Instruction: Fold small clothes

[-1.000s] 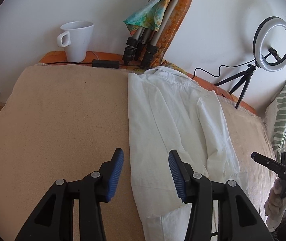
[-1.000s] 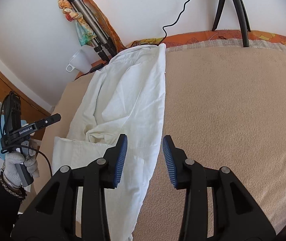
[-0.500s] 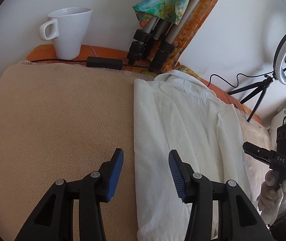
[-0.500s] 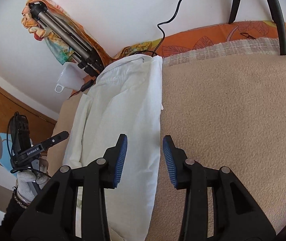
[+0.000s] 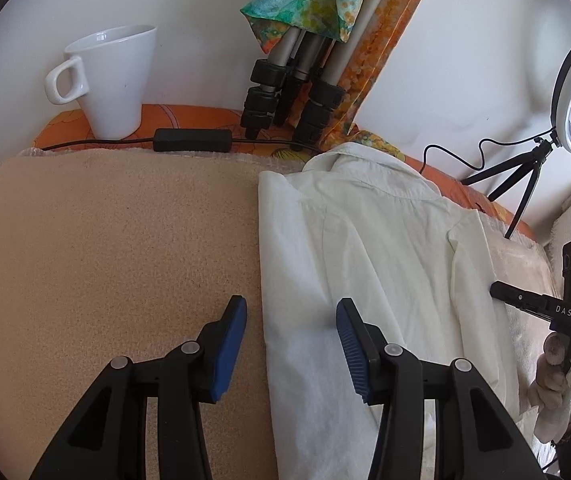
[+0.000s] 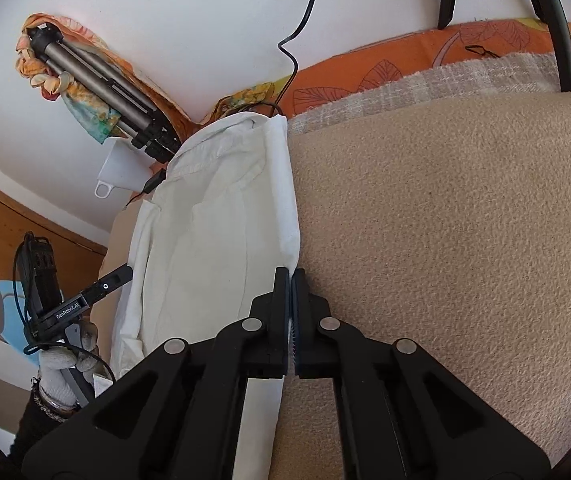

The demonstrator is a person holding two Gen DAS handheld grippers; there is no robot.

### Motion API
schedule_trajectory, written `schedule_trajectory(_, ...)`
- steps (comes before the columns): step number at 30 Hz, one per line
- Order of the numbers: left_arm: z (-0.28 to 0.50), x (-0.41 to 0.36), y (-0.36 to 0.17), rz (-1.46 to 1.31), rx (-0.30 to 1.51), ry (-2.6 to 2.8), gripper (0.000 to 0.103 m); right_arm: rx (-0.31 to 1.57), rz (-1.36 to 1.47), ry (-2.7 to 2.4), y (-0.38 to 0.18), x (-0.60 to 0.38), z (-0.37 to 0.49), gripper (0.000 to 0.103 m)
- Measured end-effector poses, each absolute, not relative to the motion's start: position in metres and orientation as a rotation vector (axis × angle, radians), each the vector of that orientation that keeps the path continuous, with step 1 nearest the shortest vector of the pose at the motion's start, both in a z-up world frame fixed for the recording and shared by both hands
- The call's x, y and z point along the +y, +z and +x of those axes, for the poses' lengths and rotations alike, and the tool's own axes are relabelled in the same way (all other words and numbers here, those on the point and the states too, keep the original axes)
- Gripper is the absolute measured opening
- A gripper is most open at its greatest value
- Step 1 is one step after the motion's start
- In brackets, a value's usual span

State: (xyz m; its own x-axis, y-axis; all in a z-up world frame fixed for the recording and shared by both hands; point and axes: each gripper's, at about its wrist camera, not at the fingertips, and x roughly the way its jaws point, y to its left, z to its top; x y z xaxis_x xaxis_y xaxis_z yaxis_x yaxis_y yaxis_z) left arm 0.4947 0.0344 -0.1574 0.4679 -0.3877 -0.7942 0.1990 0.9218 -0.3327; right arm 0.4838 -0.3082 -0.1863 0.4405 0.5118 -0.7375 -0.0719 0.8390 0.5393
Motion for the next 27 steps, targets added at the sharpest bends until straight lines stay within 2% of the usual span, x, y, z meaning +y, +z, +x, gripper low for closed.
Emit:
schedule_trajectory(2,0.5,0.032,-0.156,-0.193,1.021,-0.363,0.048,1.046,0.42,0.386,-0.176,-0.301,0.485,0.008)
schedule_trajectory(3,0.504,0.031,-0.156,-0.192,1.02,-0.366,0.047,1.046,0.412,0.404,-0.172,-0.298,0.488,0.023)
schedule_trajectory(5,0.512,0.03,-0.155,-0.2,1.019,-0.373,0.047,1.024,0.378,0.394,-0.163,-0.293,0.494,0.046)
schedule_trajectory(8,0.525,0.033,-0.154,-0.236,1.018,-0.383,0.045,1.005,0.336,0.401,-0.157,-0.284,0.509,0.045)
schedule_trajectory(9,0.529,0.034,-0.154,-0.246,1.021,-0.383,0.041,1.005,0.331,0.405,-0.157,-0.283,0.514,0.03)
schedule_trajectory(10,0.532,0.035,-0.155,-0.253,1.024,-0.386,0.031,1.008,0.327,0.409,-0.158,-0.282,0.519,0.016)
schedule_trajectory(11,0.535,0.035,-0.155,-0.251,1.027,-0.383,0.028,1.026,0.325,0.419,-0.161,-0.282,0.525,0.005)
schedule_trajectory(14,0.54,0.037,-0.157,-0.246,1.025,-0.374,0.027,1.053,0.332,0.388,-0.173,-0.289,0.537,0.003)
schedule_trajectory(16,0.542,0.038,-0.158,-0.248,1.019,-0.376,0.036,1.089,0.369,0.362,-0.185,-0.299,0.541,0.001)
schedule_trajectory(18,0.545,0.039,-0.16,-0.267,1.016,-0.382,0.042,1.078,0.434,0.378,-0.188,-0.309,0.54,0.001)
schedule_trajectory(20,0.55,0.039,-0.162,-0.285,1.02,-0.385,0.042,1.056,0.421,0.362,-0.186,-0.313,0.539,0.001)
schedule_trajectory(22,0.554,0.037,-0.163,-0.29,1.019,-0.393,0.043,1.065,0.451,0.38,-0.187,-0.315,0.54,0.009)
schedule_trajectory(24,0.558,0.033,-0.163,-0.29,1.02,-0.406,0.042,1.064,0.461,0.397,-0.184,-0.315,0.543,0.025)
schedule_trajectory(25,0.56,0.031,-0.163,-0.286,1.018,-0.406,0.041,1.053,0.457,0.394,-0.182,-0.314,0.544,0.037)
schedule_trajectory(26,0.562,0.03,-0.164,-0.284,1.014,-0.403,0.04,1.049,0.457,0.397,-0.182,-0.312,0.546,0.043)
schedule_trajectory(27,0.564,0.029,-0.165,-0.284,1.016,-0.403,0.036,1.049,0.457,0.401,-0.181,-0.31,0.549,0.044)
